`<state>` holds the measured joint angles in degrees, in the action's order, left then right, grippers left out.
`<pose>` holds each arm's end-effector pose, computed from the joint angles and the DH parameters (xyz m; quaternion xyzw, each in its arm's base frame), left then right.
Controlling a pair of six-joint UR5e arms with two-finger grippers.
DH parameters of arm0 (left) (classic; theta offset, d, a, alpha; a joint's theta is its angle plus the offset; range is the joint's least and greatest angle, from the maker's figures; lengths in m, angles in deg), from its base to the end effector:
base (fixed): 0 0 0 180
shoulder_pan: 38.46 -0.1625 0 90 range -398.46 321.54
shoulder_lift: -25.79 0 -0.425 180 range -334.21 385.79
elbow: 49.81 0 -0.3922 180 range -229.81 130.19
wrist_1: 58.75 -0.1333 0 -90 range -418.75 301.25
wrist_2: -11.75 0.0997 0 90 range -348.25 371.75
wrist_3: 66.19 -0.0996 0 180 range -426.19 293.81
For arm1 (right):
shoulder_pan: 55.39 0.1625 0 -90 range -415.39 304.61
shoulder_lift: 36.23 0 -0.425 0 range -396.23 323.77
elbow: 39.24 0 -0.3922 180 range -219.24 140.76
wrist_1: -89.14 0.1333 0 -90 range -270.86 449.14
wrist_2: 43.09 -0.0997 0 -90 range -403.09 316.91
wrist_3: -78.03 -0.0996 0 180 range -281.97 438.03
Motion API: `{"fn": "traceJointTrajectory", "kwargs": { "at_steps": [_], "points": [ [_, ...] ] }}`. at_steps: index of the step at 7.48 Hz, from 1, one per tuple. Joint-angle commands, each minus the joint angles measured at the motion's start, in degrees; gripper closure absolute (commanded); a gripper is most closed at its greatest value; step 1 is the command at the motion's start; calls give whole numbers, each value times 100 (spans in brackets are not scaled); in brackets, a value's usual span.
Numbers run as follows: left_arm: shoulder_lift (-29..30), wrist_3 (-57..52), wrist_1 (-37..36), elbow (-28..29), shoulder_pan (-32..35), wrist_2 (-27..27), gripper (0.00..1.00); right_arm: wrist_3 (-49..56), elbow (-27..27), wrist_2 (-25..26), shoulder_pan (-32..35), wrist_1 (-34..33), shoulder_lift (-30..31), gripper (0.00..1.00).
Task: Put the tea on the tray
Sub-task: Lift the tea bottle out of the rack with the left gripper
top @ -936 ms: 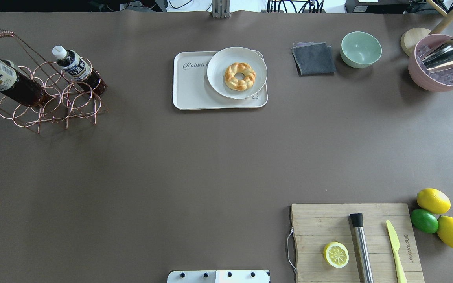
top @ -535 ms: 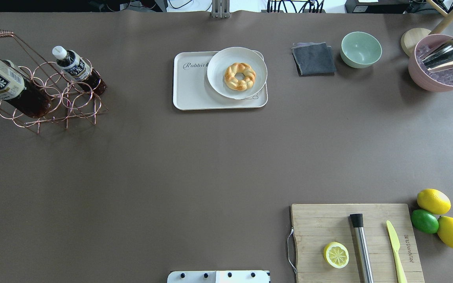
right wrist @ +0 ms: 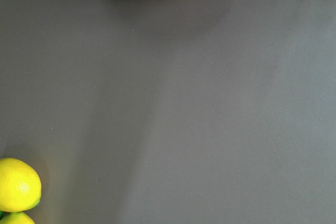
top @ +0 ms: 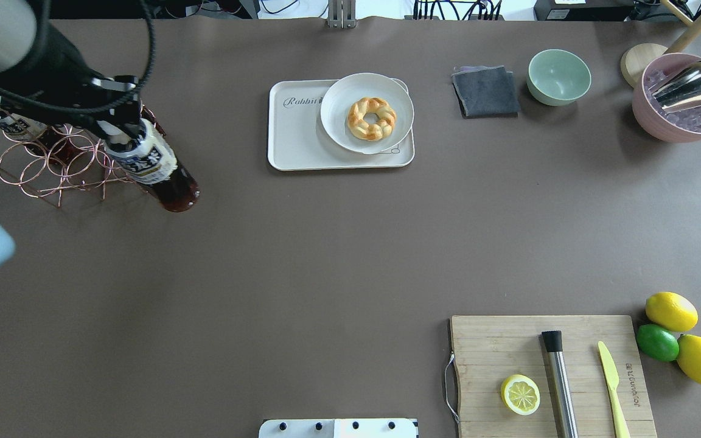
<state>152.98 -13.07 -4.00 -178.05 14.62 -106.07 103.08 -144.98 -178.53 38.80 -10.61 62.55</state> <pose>0.2241 -0.4427 0.1245 0.0760 0.3954 -0.0467 0.9142 0.0929 -0.4149 0.6096 0.0757 -0.3793 -0.1577 0.9086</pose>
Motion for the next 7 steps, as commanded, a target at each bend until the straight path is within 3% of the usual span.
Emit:
{"fn": "traceJointTrajectory", "kwargs": {
  "at_steps": [1, 2, 4, 7],
  "points": [
    [1269, 944, 1, 1069, -1270, 924, 100, 0, 10, 0, -6, 0, 1, 0],
    [1569, 990, 53, 1491, -1535, 1040, 100, 0, 1, 0, -6, 0, 1, 0],
    [1694, 1647, 1383, 2517, -2010, 1216, 100, 0, 1, 0, -6, 0, 9, 0],
    [1801, 1782, 1741, 2989, -2214, 1305, 100, 0, 1, -9, -6, 0, 9, 0]
  ]
}}
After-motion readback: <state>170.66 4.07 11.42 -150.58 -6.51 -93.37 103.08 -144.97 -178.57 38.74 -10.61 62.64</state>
